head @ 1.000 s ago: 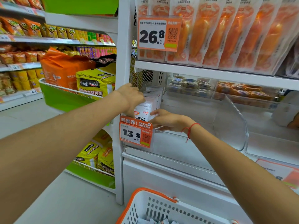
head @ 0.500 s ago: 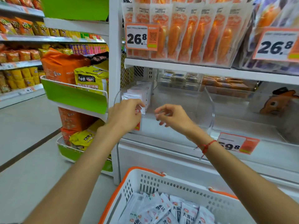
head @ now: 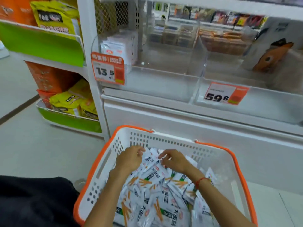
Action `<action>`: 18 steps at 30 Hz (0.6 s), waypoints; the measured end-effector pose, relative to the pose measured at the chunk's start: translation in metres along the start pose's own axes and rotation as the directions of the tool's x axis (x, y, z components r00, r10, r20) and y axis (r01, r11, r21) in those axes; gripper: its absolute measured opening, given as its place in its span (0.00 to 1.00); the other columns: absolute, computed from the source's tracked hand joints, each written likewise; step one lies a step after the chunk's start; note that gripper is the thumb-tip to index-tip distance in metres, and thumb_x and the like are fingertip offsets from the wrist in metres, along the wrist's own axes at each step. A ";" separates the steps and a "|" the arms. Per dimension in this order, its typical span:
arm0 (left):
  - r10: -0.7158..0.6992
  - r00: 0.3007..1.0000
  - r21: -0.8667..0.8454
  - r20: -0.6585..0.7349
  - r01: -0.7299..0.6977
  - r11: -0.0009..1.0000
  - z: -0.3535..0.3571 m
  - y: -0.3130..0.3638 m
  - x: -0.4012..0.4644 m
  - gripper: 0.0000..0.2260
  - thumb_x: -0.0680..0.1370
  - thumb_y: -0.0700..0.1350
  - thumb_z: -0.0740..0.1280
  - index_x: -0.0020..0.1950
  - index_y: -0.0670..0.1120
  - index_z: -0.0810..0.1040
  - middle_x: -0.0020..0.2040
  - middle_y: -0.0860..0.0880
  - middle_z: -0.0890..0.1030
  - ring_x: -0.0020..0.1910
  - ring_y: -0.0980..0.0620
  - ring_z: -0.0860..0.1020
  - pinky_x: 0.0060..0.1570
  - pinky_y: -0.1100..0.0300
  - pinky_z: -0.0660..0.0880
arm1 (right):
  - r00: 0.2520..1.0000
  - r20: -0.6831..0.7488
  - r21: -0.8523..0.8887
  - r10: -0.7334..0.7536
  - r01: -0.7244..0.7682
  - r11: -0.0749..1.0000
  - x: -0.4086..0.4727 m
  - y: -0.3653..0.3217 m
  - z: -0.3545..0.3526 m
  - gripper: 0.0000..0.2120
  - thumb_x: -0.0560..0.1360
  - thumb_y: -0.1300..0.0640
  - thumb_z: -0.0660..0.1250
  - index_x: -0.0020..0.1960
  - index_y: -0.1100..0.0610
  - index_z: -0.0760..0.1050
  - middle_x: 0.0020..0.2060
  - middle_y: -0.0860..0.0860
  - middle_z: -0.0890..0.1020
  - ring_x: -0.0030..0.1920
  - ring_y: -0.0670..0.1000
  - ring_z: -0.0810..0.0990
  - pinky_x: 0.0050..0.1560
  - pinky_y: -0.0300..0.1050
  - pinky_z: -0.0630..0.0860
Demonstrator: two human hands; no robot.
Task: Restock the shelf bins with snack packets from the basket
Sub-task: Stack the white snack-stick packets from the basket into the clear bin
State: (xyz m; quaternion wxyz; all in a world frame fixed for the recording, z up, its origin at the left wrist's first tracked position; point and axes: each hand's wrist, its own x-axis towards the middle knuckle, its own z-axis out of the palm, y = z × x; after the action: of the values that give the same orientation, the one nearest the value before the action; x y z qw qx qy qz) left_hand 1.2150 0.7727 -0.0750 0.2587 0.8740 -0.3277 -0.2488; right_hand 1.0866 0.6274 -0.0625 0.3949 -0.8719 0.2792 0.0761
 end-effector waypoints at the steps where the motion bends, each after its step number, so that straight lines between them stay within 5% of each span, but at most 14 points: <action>1: -0.023 0.999 0.025 0.028 0.023 0.999 0.012 -0.009 -0.001 0.17 0.79 0.38 0.57 0.64 0.52 0.74 0.64 0.54 0.76 0.60 0.51 0.75 0.54 0.57 0.73 | 1.000 0.007 -0.054 0.014 -0.014 0.998 0.000 0.011 0.014 0.09 0.78 0.60 0.63 0.56 0.56 0.77 0.53 0.56 0.81 0.41 0.51 0.78 0.44 0.41 0.76; 7: -0.052 0.996 0.113 0.074 0.044 0.993 0.069 -0.047 -0.010 0.14 0.79 0.48 0.64 0.65 0.53 0.74 0.66 0.50 0.71 0.64 0.51 0.70 0.59 0.57 0.72 | 0.994 -0.102 -0.369 0.032 -0.068 0.927 -0.005 0.049 0.083 0.26 0.79 0.48 0.61 0.73 0.56 0.60 0.69 0.51 0.64 0.70 0.55 0.62 0.67 0.48 0.65; 12: 0.038 0.997 0.343 0.065 -0.058 0.938 0.087 -0.046 -0.016 0.25 0.76 0.60 0.63 0.72 0.56 0.66 0.67 0.51 0.63 0.67 0.50 0.60 0.60 0.61 0.66 | 0.959 -0.256 -0.345 0.123 -0.209 0.915 0.001 0.043 0.099 0.31 0.75 0.41 0.64 0.71 0.57 0.60 0.69 0.52 0.62 0.69 0.54 0.60 0.67 0.46 0.64; 15: 0.010 0.994 0.376 0.105 -0.049 0.925 0.089 -0.045 -0.014 0.27 0.76 0.60 0.64 0.73 0.55 0.64 0.70 0.50 0.60 0.69 0.49 0.57 0.62 0.59 0.65 | 0.967 -0.214 -0.241 0.136 -0.187 0.952 0.002 0.043 0.089 0.25 0.73 0.49 0.70 0.65 0.56 0.65 0.64 0.52 0.68 0.65 0.52 0.65 0.64 0.42 0.66; 18: -0.025 0.991 0.356 0.131 -0.023 0.934 0.085 -0.038 -0.008 0.26 0.74 0.58 0.68 0.69 0.51 0.70 0.70 0.51 0.61 0.70 0.49 0.58 0.65 0.56 0.63 | 0.949 -0.276 -0.049 0.153 -0.173 0.984 -0.002 0.050 0.069 0.14 0.75 0.61 0.65 0.60 0.57 0.73 0.60 0.50 0.72 0.60 0.52 0.72 0.56 0.38 0.69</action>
State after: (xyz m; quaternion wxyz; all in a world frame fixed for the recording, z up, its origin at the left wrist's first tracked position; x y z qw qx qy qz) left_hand 1.1752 0.7783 -0.1588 0.0732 0.8879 -0.3835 -0.2435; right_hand 1.0634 0.6521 -0.1408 0.3135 -0.8618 0.3987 -0.0015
